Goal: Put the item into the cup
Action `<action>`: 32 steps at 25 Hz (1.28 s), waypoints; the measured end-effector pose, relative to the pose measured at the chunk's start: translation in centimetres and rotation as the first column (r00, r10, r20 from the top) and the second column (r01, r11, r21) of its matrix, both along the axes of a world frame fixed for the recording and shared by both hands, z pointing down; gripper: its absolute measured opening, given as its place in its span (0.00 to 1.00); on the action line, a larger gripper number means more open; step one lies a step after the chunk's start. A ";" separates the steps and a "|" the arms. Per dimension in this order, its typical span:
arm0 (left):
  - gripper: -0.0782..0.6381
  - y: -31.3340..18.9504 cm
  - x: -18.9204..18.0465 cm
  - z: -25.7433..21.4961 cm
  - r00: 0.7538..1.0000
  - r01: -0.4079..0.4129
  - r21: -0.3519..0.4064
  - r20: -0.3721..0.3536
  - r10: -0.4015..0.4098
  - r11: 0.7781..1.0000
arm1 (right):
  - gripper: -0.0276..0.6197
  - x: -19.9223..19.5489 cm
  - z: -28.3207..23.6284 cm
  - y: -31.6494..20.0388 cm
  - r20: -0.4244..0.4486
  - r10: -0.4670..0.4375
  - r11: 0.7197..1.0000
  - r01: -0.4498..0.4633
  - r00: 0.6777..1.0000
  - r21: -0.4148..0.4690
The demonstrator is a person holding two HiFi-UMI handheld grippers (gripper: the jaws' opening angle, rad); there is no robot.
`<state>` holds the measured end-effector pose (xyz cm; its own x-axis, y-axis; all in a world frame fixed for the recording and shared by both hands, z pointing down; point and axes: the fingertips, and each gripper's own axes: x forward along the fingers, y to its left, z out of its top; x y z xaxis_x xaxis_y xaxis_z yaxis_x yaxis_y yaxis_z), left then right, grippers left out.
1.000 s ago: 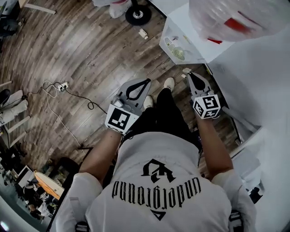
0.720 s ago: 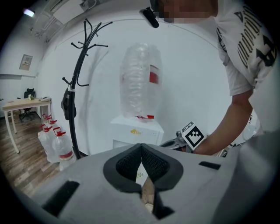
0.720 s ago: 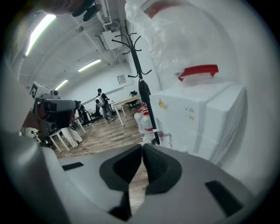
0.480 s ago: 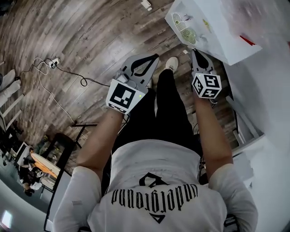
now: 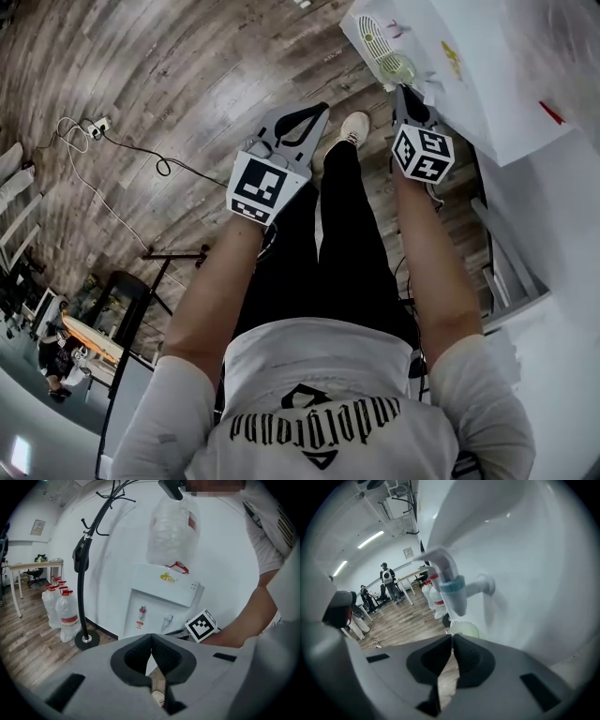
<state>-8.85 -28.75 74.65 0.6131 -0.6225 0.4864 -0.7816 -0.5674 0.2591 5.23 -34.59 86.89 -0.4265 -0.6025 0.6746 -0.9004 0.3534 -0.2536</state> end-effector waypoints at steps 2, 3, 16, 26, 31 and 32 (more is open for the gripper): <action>0.12 -0.4 -0.3 0.5 1.000 0.009 -0.006 0.001 -0.009 1.000 | 0.08 0.1 1.1 -0.4 -0.005 0.016 1.000 -0.016 1.000 -0.017; 0.12 -0.5 -0.3 0.8 1.000 0.009 -0.009 0.003 -0.009 1.000 | 0.08 0.1 1.5 -0.5 -0.009 0.019 1.000 -0.019 1.000 -0.024; 0.12 -0.2 0.1 0.7 1.000 -0.001 -0.010 0.007 0.001 1.000 | 0.24 -0.1 3.1 0.1 -0.021 0.015 0.997 -0.017 1.000 -0.070; 0.12 1.3 -0.3 -3.6 1.000 -0.025 0.043 0.019 0.024 0.999 | 0.29 -0.9 -1.5 1.6 -0.023 -0.022 0.999 0.021 0.999 -0.031; 0.12 2.9 -0.7 -8.9 0.999 -0.050 0.098 0.026 0.048 0.994 | 0.29 -1.1 -7.2 4.1 -0.026 -0.064 0.998 0.064 0.998 0.002; 0.12 3.1 -0.9 -10.0 0.998 -0.057 0.111 0.027 0.054 0.992 | 0.29 -1.4 -8.5 4.5 -0.024 -0.075 0.997 0.075 0.997 0.015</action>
